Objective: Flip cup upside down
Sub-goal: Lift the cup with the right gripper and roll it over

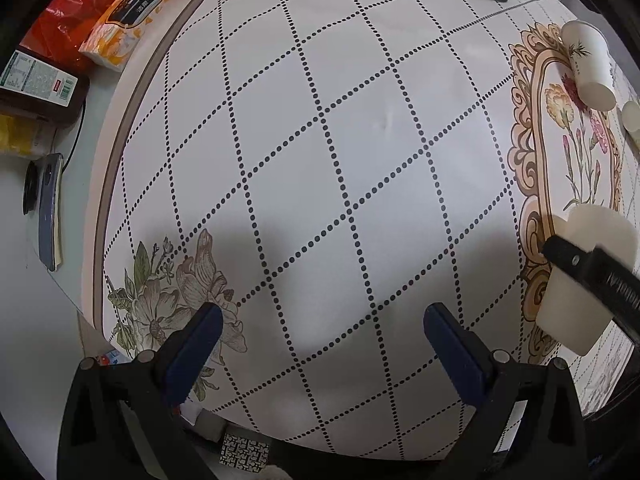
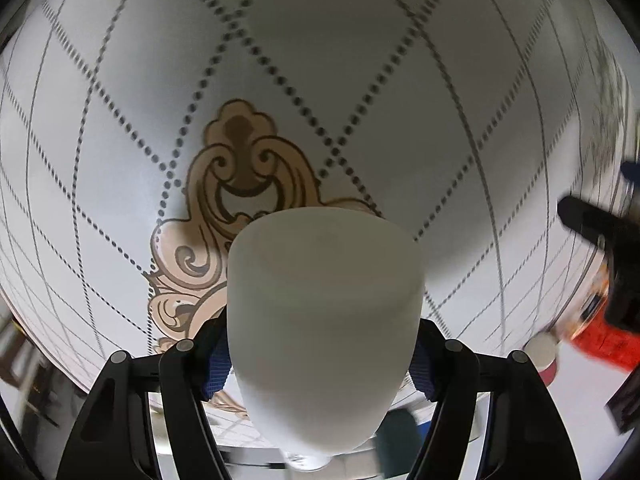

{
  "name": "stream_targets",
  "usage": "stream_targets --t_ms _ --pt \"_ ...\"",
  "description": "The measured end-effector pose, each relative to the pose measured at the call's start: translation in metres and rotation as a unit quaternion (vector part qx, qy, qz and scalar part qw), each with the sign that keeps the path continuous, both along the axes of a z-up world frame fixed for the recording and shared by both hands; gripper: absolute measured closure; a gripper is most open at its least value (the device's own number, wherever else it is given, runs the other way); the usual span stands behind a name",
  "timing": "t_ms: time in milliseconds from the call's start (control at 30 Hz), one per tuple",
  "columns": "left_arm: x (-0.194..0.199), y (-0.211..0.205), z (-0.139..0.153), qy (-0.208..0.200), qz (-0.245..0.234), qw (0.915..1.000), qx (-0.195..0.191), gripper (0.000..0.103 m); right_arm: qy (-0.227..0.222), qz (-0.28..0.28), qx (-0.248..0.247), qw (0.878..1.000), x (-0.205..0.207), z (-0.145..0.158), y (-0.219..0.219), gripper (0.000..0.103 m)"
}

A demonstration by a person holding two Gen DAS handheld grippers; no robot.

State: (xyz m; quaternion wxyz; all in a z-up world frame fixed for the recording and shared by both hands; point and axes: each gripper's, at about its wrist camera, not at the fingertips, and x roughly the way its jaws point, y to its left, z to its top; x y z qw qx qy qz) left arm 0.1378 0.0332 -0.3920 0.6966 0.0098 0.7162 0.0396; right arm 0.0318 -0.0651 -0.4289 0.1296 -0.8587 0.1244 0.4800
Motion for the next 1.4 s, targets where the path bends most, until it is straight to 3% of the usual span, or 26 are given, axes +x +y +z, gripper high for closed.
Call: stream_targets --t_ms 167,300,533,833,1000,1033,1133,1233,1267,1333,1400 --pt "0.009 -0.006 0.005 -0.003 -0.005 1.0 0.0 0.0 0.006 -0.127 0.008 0.992 0.016 0.004 0.026 0.03" --pt "0.015 -0.01 0.011 -0.009 -0.011 0.9999 0.002 0.0 0.018 -0.264 0.005 0.964 0.035 0.007 0.042 0.03" --pt "0.024 -0.022 0.017 -0.013 -0.026 0.9996 0.004 0.0 0.027 -0.442 0.001 0.896 0.065 0.006 0.043 0.03" --pt "0.019 -0.037 0.02 -0.017 -0.045 0.9989 0.002 0.0 0.048 -0.617 -0.007 0.786 0.094 0.004 0.022 0.03" --pt "0.019 -0.046 0.023 -0.019 -0.048 0.9987 0.002 0.0 0.038 -0.709 -0.003 0.704 0.12 0.002 -0.003 0.03" --pt "0.02 -0.047 0.023 -0.019 -0.048 0.9987 0.003 0.0 0.035 -0.734 -0.005 0.679 0.124 0.001 -0.008 0.03" --pt "0.02 -0.048 0.022 -0.019 -0.049 0.9986 0.003 0.0 0.031 -0.782 -0.013 0.622 0.135 -0.003 -0.027 0.03" --pt "0.017 -0.047 0.022 -0.019 -0.049 0.9986 0.003 0.0 0.036 -0.84 -0.028 0.541 0.143 -0.008 -0.047 0.03" --pt "0.017 -0.049 0.022 -0.019 -0.049 0.9986 0.003 0.0 0.037 -0.852 -0.031 0.522 0.144 -0.009 -0.052 0.03" --pt "0.017 -0.054 0.021 -0.019 -0.051 0.9985 0.003 0.0 0.043 -0.882 -0.036 0.469 0.152 -0.011 -0.065 0.03" --pt "0.017 -0.058 0.021 -0.02 -0.053 0.9984 0.003 0.0 0.048 -0.902 -0.038 0.428 0.164 -0.013 -0.076 0.03"
